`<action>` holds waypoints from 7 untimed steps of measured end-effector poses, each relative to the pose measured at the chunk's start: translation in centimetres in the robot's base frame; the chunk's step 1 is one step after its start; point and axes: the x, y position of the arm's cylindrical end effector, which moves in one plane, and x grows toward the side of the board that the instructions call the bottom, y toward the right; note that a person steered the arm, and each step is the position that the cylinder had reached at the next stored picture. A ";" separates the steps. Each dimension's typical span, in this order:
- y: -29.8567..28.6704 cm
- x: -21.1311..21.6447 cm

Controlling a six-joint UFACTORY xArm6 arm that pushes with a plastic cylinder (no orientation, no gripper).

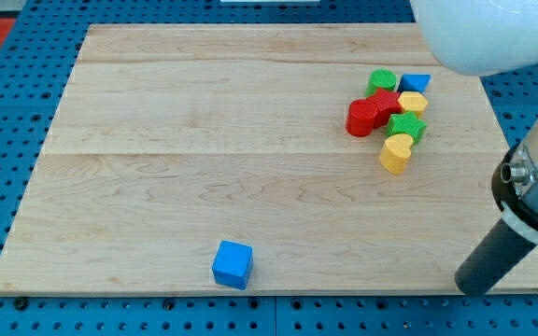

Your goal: Slide the blue cube towards the center

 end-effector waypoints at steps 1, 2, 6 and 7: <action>-0.6 0.0; -1.2 0.0; -18.9 -1.4; -20.6 -2.8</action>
